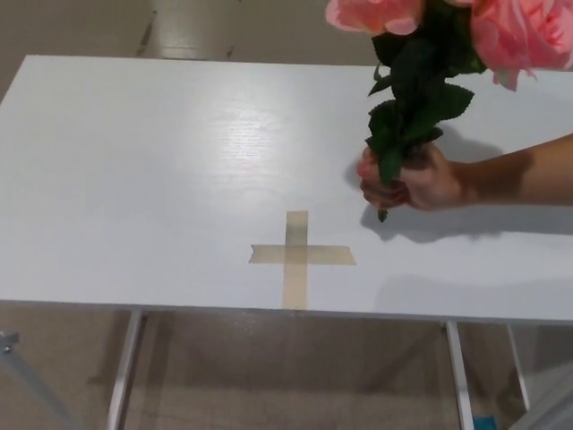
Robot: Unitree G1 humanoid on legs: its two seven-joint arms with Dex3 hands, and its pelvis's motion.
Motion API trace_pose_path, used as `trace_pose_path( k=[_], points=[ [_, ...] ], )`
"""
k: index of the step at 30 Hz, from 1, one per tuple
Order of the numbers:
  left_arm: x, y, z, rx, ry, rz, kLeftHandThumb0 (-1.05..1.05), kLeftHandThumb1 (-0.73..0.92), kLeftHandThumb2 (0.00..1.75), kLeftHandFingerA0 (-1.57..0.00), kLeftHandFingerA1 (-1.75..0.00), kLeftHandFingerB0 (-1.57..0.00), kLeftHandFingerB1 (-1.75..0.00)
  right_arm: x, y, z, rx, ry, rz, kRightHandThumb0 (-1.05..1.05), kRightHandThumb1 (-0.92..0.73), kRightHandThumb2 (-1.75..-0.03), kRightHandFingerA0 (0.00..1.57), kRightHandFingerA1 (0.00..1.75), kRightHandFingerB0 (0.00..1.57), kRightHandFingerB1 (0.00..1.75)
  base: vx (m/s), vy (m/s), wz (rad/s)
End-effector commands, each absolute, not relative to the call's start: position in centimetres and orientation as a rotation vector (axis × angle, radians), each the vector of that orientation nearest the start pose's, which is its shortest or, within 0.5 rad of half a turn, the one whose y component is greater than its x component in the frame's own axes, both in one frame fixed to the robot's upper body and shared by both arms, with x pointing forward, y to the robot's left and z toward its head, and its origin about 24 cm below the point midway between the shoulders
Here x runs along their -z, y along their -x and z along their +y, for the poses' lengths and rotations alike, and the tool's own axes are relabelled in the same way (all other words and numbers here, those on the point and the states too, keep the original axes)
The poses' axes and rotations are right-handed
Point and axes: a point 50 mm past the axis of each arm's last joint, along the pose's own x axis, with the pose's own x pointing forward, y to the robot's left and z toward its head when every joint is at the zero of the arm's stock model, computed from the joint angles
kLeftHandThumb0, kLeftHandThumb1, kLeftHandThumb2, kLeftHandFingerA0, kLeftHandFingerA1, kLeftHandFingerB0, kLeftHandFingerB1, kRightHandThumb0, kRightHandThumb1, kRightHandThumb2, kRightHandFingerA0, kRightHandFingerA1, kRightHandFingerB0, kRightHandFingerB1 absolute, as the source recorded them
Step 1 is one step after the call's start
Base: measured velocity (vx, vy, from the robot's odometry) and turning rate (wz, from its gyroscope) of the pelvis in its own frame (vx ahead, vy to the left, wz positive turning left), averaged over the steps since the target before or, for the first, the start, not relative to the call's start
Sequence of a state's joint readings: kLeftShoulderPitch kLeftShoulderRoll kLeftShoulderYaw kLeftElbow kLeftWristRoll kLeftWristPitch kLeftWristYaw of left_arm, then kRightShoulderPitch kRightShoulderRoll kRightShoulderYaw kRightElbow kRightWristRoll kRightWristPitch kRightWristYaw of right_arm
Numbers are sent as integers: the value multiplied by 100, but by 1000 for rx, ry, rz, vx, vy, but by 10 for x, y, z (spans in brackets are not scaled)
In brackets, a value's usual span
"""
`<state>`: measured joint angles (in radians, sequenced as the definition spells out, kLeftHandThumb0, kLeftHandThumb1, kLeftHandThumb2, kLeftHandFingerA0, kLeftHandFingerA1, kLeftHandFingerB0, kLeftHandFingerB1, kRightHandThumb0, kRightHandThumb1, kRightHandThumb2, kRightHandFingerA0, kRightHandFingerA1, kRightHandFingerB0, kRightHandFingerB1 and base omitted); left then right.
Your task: Use the left hand to pick up the rose and passes it to a human.
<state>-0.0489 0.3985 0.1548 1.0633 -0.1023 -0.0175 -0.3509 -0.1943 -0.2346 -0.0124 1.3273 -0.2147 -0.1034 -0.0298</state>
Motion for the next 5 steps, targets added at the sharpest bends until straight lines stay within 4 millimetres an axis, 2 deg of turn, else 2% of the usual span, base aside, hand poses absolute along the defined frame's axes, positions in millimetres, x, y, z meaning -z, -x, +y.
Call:
trace_pose_path(
  k=[1, 5],
  points=[
    [114, -141, 315, -183, -273, 960, -60, 61, 59, -51, -37, -40, -34, 141, -153, -242, 82, 391, 1035, -34, -69, -60, 60, 41, 44, 35, 0, 0, 0],
    [114, -144, 316, -164, -307, 972, -60, 61, 59, -50, -37, -40, -34, 141, -154, -243, 86, 386, 1034, -34, -69, -60, 60, 41, 44, 35, 0, 0, 0]
  ],
)
